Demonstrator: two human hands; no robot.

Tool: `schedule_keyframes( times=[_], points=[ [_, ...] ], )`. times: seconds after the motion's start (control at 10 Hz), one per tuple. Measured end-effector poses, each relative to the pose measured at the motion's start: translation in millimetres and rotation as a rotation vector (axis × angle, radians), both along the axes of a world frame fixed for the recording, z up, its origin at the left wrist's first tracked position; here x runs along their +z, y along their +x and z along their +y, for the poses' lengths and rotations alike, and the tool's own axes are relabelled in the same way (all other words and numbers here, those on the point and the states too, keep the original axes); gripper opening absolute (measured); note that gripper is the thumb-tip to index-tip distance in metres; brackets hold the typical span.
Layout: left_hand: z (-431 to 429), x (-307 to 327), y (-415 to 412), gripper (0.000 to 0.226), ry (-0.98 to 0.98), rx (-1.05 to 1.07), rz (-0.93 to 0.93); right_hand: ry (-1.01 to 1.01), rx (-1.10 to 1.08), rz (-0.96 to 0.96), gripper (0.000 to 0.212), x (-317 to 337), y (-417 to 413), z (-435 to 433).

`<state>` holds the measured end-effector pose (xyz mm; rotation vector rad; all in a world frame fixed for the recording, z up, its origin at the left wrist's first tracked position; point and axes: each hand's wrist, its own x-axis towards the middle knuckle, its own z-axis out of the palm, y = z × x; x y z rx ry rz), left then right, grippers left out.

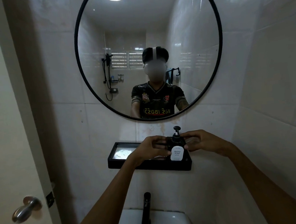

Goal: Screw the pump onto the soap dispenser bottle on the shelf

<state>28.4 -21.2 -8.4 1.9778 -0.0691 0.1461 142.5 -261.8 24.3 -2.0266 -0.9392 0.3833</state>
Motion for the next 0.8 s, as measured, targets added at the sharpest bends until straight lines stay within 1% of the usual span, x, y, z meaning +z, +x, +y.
schedule_keyframes(
  times=[0.2,0.4,0.5,0.6,0.7,0.8],
  points=[
    [-11,-4,4,0.064,-0.012,-0.017,-0.005,-0.012,-0.014,0.025,0.063,0,1,-9],
    [-7,-2,6,0.065,0.058,-0.016,-0.022,-0.005,-0.024,0.033,0.063,-2,1,-9],
    [-6,1,4,0.067,0.089,-0.015,-0.019,0.008,-0.035,0.029,0.060,-6,-2,-9],
    [-6,3,-1,0.074,0.087,-0.024,0.003,0.040,-0.068,0.042,0.056,-9,-10,-8],
    [-5,-2,-8,0.072,0.125,-0.022,-0.007,0.095,-0.097,0.086,0.048,-17,-8,-7],
    [3,-3,-19,0.062,0.220,0.055,-0.063,0.161,-0.219,0.082,0.038,-19,-11,-1]
  ],
)
